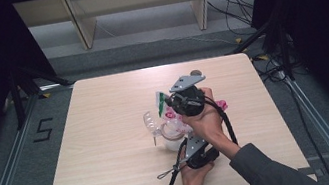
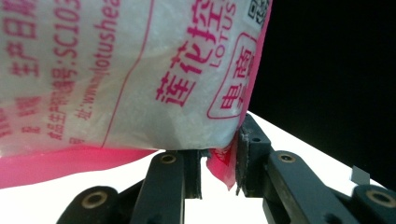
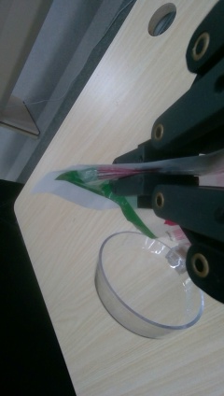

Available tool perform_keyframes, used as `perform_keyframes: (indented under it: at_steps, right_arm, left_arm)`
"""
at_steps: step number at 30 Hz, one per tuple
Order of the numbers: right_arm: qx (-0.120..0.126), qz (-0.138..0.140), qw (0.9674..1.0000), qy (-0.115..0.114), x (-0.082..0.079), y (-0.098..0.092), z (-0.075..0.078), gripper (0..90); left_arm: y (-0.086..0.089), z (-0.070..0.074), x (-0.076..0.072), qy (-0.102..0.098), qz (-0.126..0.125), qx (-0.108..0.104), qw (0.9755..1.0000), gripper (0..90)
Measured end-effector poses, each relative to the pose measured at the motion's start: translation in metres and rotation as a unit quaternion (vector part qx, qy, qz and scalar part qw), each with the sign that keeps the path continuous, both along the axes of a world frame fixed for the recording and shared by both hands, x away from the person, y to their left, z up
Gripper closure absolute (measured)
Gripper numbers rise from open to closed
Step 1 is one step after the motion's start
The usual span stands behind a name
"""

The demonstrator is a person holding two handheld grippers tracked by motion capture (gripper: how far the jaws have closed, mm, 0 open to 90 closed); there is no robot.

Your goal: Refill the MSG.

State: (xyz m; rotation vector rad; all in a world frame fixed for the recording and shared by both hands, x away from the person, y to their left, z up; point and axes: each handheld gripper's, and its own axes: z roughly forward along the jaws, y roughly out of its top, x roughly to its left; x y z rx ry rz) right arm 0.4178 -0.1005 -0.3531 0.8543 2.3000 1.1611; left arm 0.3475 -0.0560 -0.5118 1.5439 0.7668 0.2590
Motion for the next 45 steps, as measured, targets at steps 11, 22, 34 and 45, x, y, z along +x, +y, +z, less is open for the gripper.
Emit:
perform_keyframes:
  at_steps: [11,22,34,45]
  right_arm:
    - [0.006,-0.003,1.0000,-0.001,-0.0005,0.0010,-0.0010,90.0]
    - [-0.005,0.005,1.0000,0.003,-0.0005,0.0034,-0.0012,90.0]
    - [0.003,-0.003,1.0000,0.004,-0.0015,0.0042,-0.0016,90.0]
    - [0.001,0.000,1.0000,0.004,-0.0009,0.0057,-0.0011,90.0]
  left_arm:
    - [0.0001,0.0003,-0.0003,-0.003,0.000,0.004,1.0000,74.1]
    - [-0.0002,0.0009,-0.0008,-0.005,0.000,-0.006,1.0000,74.1]
    - [0.0005,0.0014,-0.0010,-0.006,0.000,0.004,1.0000,74.1]
    - [0.0014,0.0027,-0.0008,-0.007,-0.001,0.002,1.0000,74.1]
